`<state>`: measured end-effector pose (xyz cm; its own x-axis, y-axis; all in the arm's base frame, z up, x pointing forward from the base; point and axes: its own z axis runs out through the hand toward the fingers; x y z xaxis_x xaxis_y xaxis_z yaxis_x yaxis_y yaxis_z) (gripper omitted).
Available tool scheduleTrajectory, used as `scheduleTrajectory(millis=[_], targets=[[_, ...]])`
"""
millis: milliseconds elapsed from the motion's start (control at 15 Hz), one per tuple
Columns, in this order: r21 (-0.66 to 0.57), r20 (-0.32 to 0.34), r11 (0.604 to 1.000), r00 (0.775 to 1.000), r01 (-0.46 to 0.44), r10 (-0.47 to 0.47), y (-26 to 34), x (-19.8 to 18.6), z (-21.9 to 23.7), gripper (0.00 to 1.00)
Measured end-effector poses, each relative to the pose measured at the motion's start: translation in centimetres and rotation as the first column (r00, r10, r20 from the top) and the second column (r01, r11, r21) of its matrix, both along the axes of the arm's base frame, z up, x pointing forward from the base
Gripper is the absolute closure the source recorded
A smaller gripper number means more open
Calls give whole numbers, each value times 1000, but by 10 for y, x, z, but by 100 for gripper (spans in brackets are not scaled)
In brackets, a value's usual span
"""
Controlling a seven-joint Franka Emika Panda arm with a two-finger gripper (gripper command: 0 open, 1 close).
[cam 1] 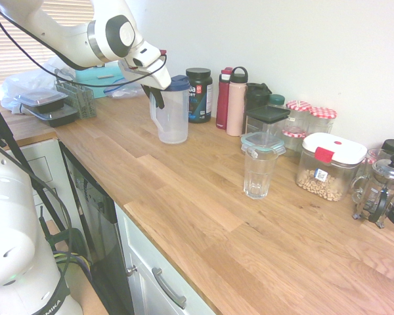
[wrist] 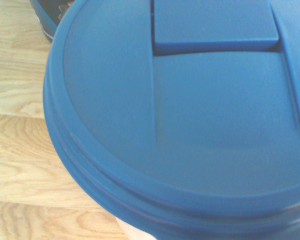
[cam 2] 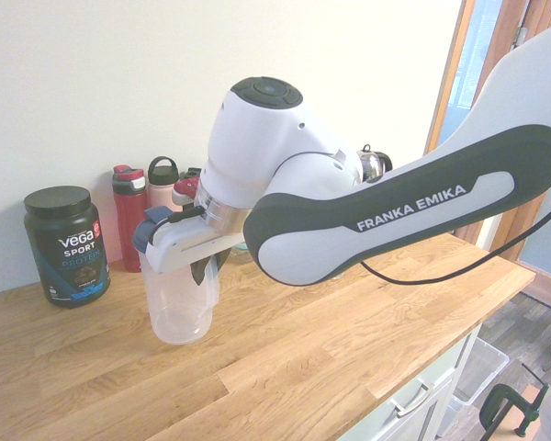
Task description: Pour me some water
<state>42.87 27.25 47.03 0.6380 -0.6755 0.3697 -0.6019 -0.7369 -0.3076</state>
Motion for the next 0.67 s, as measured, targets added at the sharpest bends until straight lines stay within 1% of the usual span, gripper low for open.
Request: scheduleTrajectory(millis=[267, 333, 667], targets=[[-3, -8, 1000, 1000, 19, -19, -4, -6, -16, 100], [3, -17, 1000, 1000, 21, -21, -5, -5, -20, 0], [23, -24, 1000, 1000, 17, -17, -7, -3, -23, 0]])
